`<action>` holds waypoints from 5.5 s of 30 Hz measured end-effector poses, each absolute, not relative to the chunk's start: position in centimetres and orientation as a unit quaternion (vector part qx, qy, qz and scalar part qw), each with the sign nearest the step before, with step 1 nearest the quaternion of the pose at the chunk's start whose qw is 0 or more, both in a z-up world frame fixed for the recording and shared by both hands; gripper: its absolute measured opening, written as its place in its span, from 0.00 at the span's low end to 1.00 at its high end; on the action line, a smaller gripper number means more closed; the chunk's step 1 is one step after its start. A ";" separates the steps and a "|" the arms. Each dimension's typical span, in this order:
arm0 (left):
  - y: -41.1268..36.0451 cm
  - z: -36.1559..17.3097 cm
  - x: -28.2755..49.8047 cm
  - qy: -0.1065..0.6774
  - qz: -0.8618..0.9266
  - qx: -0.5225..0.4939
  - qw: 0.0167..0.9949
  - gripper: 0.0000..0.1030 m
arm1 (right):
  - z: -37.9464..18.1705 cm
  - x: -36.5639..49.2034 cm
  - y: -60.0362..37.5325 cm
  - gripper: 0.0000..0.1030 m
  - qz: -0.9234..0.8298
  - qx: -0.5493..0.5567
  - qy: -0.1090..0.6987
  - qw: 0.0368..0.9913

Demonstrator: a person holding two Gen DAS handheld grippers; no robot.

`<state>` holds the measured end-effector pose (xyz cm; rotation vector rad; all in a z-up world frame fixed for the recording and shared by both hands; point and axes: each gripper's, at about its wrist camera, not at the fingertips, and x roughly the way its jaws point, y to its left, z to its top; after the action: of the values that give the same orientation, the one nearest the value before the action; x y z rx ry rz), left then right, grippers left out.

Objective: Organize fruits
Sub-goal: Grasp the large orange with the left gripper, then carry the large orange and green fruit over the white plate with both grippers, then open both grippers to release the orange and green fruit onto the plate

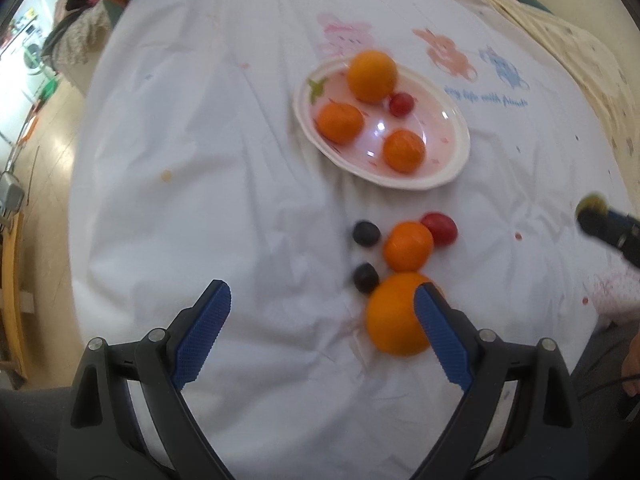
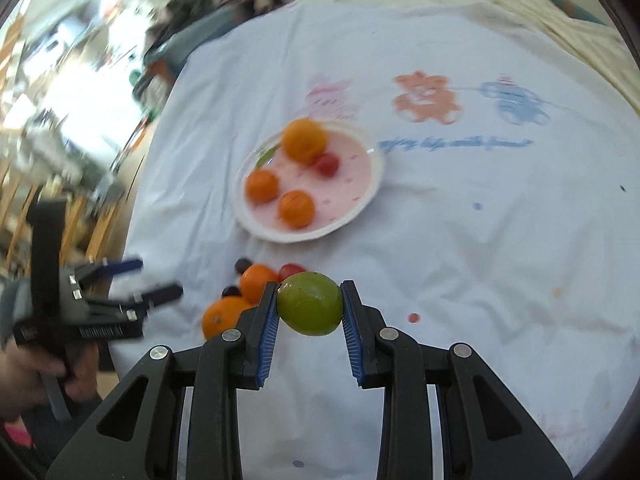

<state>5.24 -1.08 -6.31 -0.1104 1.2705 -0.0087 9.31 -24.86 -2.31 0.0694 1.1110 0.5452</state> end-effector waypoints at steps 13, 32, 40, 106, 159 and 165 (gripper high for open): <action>-6.4 -9.9 3.9 0.643 -0.025 -0.049 0.764 0.88 | -1.8 8.4 -24.8 0.31 0.253 0.044 0.499 0.828; -8.1 -11.0 3.8 0.665 -0.031 -0.030 0.746 0.48 | -1.0 8.3 -24.7 0.31 0.270 0.051 0.485 0.830; -6.2 -7.8 3.2 0.646 -0.023 -0.031 0.762 0.48 | -0.5 8.0 -24.4 0.31 0.276 0.051 0.479 0.832; 0.3 -10.8 24.6 0.602 -0.020 -0.049 0.797 0.50 | -10.5 24.4 -20.0 0.31 0.251 0.061 0.560 0.787; 2.9 -1.7 8.0 0.538 -0.003 -0.042 0.842 0.78 | -1.7 13.2 -25.8 0.65 0.214 0.109 0.502 0.831; 1.2 -2.9 6.2 0.548 -0.026 -0.006 0.836 0.77 | -1.9 10.6 -26.3 0.65 0.205 0.126 0.508 0.827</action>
<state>6.23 1.19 -2.86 -0.0132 1.1591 -0.0550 10.58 -26.28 -1.95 0.2669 1.0788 0.4363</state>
